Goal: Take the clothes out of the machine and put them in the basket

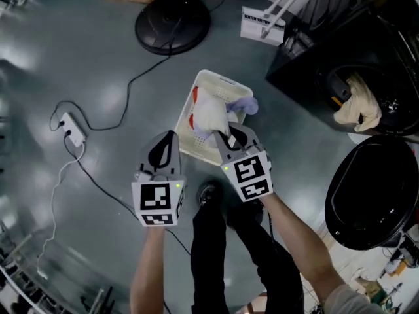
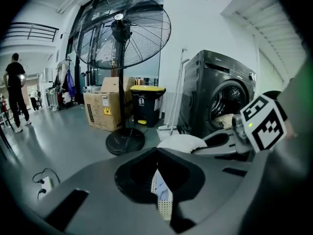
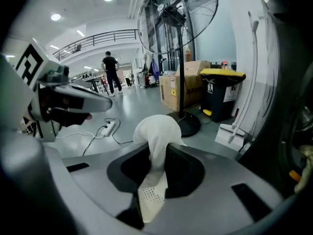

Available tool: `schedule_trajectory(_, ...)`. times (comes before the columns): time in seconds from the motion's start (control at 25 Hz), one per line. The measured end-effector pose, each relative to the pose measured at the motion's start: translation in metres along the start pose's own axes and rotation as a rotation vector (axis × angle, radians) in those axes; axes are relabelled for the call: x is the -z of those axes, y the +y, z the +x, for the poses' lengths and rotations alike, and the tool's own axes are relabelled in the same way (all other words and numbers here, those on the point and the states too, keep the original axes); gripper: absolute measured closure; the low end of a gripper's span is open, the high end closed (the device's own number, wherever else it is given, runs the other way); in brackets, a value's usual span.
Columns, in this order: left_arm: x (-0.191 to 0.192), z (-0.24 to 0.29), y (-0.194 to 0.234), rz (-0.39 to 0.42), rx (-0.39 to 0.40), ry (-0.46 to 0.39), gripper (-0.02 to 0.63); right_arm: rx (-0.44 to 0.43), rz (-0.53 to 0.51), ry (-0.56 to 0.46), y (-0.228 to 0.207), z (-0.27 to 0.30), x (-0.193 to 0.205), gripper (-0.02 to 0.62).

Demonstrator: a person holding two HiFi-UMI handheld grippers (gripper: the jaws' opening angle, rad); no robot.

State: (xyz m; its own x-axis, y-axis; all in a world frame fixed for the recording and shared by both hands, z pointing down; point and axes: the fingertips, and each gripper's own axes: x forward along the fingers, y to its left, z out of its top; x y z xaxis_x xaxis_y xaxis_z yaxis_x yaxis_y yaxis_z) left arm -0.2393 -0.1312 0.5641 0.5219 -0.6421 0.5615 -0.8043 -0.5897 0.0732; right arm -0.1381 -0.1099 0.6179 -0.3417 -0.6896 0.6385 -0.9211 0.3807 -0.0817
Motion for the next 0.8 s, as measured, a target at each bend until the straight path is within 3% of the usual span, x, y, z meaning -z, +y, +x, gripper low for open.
schedule_trajectory(0.36, 0.04, 0.022, 0.013, 0.008, -0.018, 0.023, 0.588, 0.034, 0.028, 0.147, -0.034, 0.085, 0.094, 0.515)
schedule_trajectory(0.56, 0.06, 0.042, 0.022, -0.001, -0.032, 0.027, 0.588, 0.045, 0.019, 0.216, -0.049, 0.123, 0.127, 0.501)
schedule_trajectory(0.6, 0.063, 0.045, 0.023, -0.003, -0.032, 0.026, 0.588, 0.048, 0.016, 0.223, -0.052, 0.129, 0.131, 0.484)
schedule_trajectory(0.68, 0.066, 0.051, 0.024, -0.003, -0.032, 0.024, 0.588, 0.035, 0.02, 0.222, -0.053, 0.138, 0.135, 0.316)
schedule_trajectory(0.8, 0.066, 0.058, 0.02, 0.002, -0.027, 0.028, 0.588, 0.015, 0.004, 0.219, -0.053, 0.14, 0.137, 0.29)
